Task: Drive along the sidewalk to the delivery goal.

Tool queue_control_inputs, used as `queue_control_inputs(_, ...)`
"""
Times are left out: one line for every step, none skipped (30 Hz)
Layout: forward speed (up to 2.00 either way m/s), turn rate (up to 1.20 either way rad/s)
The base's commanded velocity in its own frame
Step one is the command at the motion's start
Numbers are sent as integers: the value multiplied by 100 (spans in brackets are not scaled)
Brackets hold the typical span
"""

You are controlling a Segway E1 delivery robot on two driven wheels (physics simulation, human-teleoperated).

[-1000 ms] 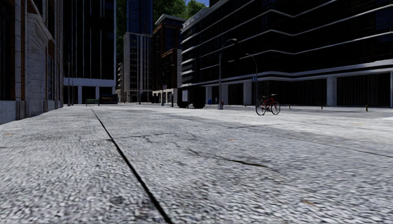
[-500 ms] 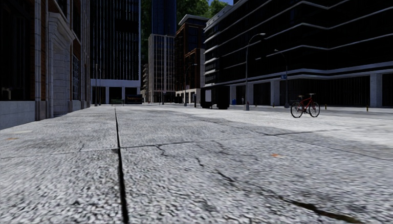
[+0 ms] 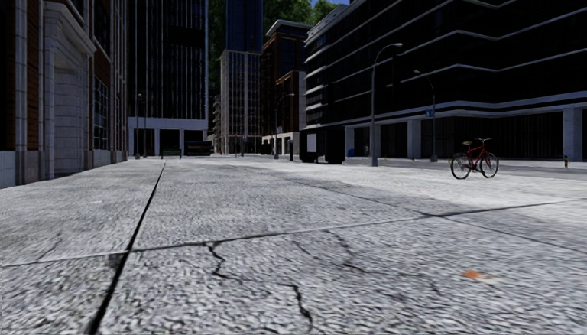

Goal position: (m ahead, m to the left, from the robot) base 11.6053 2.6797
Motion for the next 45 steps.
queue_control_inputs(200, 0)
queue_control_inputs(200, 0)
queue_control_inputs(200, 0)
queue_control_inputs(200, 0)
queue_control_inputs(200, 0)
queue_control_inputs(200, 0)
queue_control_inputs(200, 0)
queue_control_inputs(200, 0)
queue_control_inputs(200, 0)
queue_control_inputs(200, 4)
queue_control_inputs(200, 10)
queue_control_inputs(200, 20)
queue_control_inputs(200, 25)
queue_control_inputs(200, 26)
queue_control_inputs(200, 26)
queue_control_inputs(200, 26)
queue_control_inputs(200, 26)
queue_control_inputs(200, 26)
queue_control_inputs(200, 26)
queue_control_inputs(200, 27)
queue_control_inputs(200, 27)
queue_control_inputs(200, 27)
queue_control_inputs(200, 27)
queue_control_inputs(200, 27)
queue_control_inputs(200, 27)
queue_control_inputs(200, 27)
queue_control_inputs(200, 27)
queue_control_inputs(200, 27)
queue_control_inputs(200, 27)
queue_control_inputs(200, 27)
queue_control_inputs(200, 27)
queue_control_inputs(200, 27)
queue_control_inputs(200, 27)
queue_control_inputs(200, 27)
queue_control_inputs(200, 27)
queue_control_inputs(200, 27)
queue_control_inputs(200, 27)
queue_control_inputs(200, 27)
queue_control_inputs(200, 27)
queue_control_inputs(200, 27)
queue_control_inputs(200, 27)
queue_control_inputs(200, 27)
queue_control_inputs(200, 27)
queue_control_inputs(200, 27)
queue_control_inputs(200, 27)
